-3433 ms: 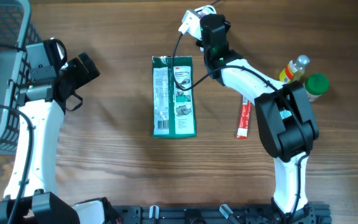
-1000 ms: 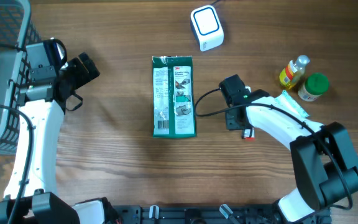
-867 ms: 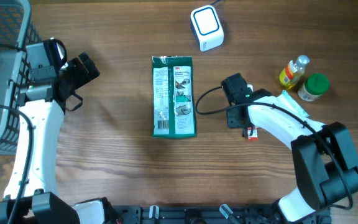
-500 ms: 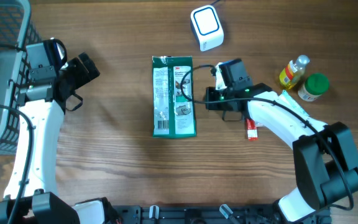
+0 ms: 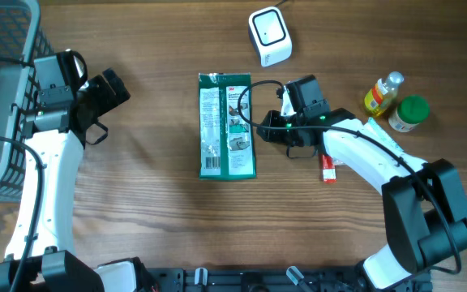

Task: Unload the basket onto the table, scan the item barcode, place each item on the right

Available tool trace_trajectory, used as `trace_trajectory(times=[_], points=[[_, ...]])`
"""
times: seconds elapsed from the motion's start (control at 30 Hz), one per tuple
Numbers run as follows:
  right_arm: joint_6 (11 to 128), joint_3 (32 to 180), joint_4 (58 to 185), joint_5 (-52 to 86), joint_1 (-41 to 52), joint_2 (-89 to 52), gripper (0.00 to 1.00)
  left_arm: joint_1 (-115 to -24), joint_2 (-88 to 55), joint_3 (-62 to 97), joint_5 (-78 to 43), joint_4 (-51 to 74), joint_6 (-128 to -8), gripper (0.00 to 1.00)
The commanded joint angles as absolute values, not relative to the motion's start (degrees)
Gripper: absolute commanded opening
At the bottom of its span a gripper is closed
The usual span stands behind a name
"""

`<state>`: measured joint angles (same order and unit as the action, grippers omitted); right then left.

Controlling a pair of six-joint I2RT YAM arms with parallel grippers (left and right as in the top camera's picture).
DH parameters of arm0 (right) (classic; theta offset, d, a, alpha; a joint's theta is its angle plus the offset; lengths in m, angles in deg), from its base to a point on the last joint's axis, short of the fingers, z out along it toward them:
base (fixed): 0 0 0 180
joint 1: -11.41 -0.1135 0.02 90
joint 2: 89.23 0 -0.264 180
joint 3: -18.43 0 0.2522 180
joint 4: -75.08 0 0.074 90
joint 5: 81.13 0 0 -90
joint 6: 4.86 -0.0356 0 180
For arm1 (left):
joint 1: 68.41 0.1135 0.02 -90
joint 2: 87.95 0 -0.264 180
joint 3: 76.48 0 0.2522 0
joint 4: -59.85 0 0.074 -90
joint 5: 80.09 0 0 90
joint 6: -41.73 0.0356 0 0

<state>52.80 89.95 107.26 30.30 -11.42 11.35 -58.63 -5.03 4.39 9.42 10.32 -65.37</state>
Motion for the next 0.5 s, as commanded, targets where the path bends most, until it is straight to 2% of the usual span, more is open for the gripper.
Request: trace_trajectory(times=[0.0,0.13,0.27,0.47], points=[[54.53,90.78,108.7,31.0,-11.46,12.16,0.31,-58.39,-5.32,4.94,9.16,10.5,-65.88,1.0],[56.87,90.78,109.71,31.02,-11.46,12.16,0.31,-58.39,-5.32,4.94,9.13,10.52,-65.88,1.0],[57.35,90.78,111.15,31.02,-11.46,12.16,0.38,-58.39,-5.32,4.94,9.16,10.5,-65.88,1.0],[58.51,90.78,113.81,30.98,-11.46,12.16,0.38,-58.39,-5.32,4.94,9.16,10.5,-65.88,1.0]])
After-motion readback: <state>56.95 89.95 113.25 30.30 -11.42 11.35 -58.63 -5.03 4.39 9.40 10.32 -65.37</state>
